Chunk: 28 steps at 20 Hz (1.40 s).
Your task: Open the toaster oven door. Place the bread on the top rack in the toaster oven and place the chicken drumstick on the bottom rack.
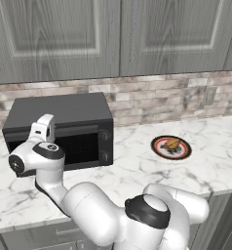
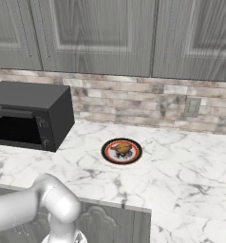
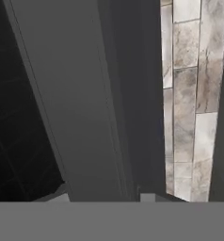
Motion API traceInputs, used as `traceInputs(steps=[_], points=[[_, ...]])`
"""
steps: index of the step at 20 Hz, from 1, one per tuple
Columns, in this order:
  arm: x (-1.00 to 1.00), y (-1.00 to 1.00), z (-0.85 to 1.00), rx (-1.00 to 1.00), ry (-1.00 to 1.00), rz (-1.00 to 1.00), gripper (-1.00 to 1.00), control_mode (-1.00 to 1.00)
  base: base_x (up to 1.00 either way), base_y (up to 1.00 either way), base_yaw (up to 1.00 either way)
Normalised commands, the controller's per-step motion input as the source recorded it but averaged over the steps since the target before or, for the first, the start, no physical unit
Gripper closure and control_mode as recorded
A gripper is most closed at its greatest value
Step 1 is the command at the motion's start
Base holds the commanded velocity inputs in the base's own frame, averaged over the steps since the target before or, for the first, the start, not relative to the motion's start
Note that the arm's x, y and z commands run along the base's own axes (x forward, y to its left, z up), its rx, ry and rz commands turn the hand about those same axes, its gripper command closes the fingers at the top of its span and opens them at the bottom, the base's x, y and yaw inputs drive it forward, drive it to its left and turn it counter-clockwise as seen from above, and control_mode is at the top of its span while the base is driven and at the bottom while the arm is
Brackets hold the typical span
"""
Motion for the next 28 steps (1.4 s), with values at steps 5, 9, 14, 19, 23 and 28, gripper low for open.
traceInputs(steps=[5, 9, 14, 19, 23, 28], points=[[-0.15, -0.02, -0.01, 0.06, 0.15, 0.0, 1.0, -1.0, 0.0, 0.0, 0.0], [-0.1, 0.0, -0.25, 0.04, 0.15, 0.0, 1.0, -1.0, 0.0, 0.0, 0.0], [-0.03, 0.0, -0.41, 0.1, 0.11, 0.0, 1.0, -1.0, 0.0, 0.0, 0.0], [0.0, 0.0, -0.64, 0.15, 0.04, 0.0, 1.0, -1.0, 0.0, 0.0, 0.0], [0.0, -0.01, -0.82, 0.12, 0.07, 0.0, 1.0, -1.0, 0.0, 0.0, 0.0], [-0.15, 0.0, -0.94, 0.08, 0.11, 0.0, 1.0, -1.0, 0.0, 0.0, 0.0]])
